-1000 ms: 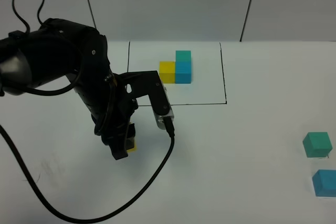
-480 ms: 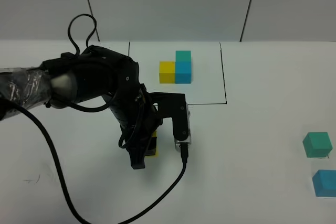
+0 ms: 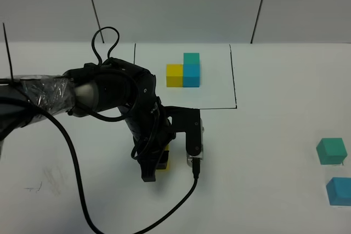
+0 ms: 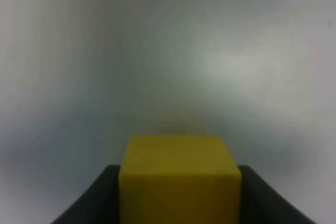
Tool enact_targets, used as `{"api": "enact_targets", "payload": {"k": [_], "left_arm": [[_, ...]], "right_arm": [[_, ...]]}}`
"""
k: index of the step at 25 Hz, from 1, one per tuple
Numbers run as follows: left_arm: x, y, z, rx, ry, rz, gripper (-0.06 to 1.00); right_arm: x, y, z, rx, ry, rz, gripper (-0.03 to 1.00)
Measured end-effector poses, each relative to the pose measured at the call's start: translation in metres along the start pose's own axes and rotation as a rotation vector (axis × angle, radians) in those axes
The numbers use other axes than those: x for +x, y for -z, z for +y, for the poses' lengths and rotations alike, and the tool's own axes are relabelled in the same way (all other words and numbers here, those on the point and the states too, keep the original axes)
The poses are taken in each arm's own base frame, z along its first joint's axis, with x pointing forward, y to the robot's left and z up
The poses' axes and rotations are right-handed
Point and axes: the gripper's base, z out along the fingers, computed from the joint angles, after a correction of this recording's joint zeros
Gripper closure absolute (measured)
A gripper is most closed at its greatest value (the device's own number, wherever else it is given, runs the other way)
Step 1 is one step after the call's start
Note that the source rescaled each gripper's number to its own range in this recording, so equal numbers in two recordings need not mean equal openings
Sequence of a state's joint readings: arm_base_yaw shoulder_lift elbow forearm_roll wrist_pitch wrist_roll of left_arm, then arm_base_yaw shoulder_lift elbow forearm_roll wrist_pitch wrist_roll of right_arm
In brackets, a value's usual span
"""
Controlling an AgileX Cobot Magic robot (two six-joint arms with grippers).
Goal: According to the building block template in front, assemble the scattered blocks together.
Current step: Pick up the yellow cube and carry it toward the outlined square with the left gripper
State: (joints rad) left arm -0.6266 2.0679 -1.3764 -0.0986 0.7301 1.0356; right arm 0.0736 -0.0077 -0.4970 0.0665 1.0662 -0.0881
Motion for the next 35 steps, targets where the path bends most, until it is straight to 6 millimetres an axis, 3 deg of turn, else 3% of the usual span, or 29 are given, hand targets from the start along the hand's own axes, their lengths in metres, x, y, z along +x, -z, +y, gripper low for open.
{"api": "enact_targets", "payload": {"k": [13, 35], "left_arm": [[-0.006, -0.014, 0.002, 0.035, -0.031, -0.039, 0.94], [-0.006, -0.014, 0.002, 0.036, -0.049, -0.04, 0.94]], "right_arm": [[0.0, 0.0, 0.0, 0.0, 0.0, -0.001, 0.35], [0.0, 0.0, 0.0, 0.0, 0.0, -0.001, 0.35]]}}
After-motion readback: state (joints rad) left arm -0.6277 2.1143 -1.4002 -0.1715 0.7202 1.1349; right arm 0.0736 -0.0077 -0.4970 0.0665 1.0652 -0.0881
